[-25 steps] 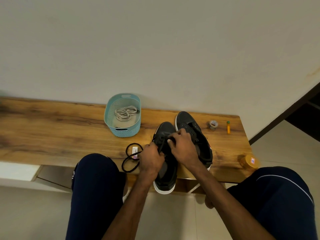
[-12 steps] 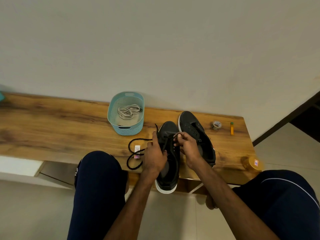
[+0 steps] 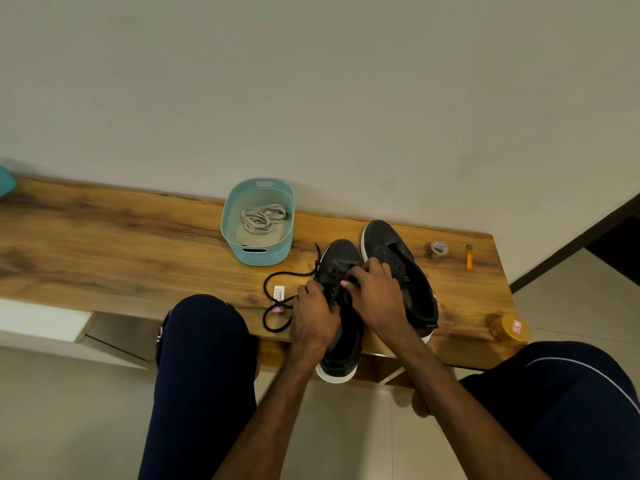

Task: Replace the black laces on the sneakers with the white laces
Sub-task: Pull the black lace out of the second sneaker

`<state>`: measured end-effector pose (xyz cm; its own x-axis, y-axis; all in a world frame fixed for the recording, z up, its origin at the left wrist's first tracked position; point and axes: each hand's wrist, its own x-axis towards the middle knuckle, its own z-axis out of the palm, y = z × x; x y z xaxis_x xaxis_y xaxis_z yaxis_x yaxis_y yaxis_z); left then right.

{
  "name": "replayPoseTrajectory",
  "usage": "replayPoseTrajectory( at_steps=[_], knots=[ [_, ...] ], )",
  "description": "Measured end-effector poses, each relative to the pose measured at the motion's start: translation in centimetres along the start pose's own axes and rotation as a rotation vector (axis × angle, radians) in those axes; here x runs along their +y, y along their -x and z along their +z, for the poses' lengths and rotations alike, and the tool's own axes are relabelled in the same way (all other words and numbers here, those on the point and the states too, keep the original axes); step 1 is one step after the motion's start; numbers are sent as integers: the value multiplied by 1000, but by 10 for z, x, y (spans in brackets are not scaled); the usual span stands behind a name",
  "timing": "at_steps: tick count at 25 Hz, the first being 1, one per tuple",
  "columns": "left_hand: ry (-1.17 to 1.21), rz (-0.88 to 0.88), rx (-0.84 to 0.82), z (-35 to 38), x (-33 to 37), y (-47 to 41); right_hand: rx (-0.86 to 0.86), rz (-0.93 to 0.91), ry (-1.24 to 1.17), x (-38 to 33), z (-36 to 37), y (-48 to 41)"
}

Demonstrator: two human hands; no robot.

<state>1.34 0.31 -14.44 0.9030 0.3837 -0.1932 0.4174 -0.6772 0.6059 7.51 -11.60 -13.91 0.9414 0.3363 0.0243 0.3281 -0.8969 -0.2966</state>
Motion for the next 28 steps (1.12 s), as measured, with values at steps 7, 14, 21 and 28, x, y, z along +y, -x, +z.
replayPoseTrajectory(
  at_steps=[7,14,21,28],
  knots=[
    [-148,38,24,8,2,8,-146,373,-1096,6,-37,-6],
    [-248,60,23,15,2,12,-220,25,-213,3,-31,-2],
    [-272,57,27,15,5,13,85,8,-166,0,-7,4],
    [-331,29,-9,14,6,12,167,153,-243,45,-67,-11]
  ],
)
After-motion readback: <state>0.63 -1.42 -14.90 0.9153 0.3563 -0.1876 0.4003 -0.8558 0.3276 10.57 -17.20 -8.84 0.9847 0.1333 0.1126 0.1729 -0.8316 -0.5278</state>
